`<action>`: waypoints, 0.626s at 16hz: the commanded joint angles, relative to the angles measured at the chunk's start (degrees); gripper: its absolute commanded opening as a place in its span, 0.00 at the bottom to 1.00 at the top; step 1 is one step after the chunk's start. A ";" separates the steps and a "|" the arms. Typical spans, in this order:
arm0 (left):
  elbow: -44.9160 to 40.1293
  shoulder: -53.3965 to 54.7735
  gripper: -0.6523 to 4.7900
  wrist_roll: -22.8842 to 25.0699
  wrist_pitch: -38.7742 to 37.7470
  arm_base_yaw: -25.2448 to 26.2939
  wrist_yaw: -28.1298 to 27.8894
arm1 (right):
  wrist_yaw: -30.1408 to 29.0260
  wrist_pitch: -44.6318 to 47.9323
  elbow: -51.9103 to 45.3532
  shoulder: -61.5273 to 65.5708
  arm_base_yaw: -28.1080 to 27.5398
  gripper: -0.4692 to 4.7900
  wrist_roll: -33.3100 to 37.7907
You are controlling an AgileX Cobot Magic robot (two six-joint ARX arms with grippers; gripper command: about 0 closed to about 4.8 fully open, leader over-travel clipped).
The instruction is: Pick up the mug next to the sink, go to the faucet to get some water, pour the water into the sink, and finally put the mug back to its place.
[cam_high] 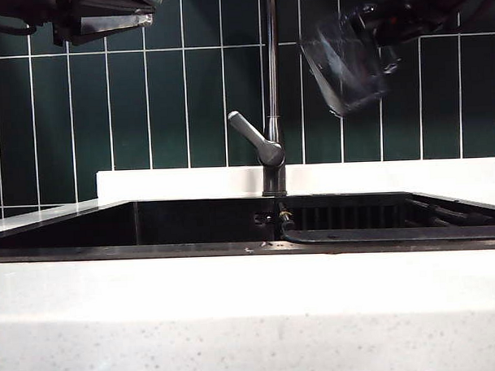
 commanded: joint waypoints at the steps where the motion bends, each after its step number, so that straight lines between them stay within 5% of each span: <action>1: 0.11 -0.31 0.34 -1.01 0.59 -0.24 0.90 | -0.39 3.45 0.35 -0.39 0.04 0.08 13.18; 10: 0.11 -0.28 0.34 1.27 1.44 -2.69 0.66 | -1.25 7.52 -4.17 -0.50 0.02 0.08 24.30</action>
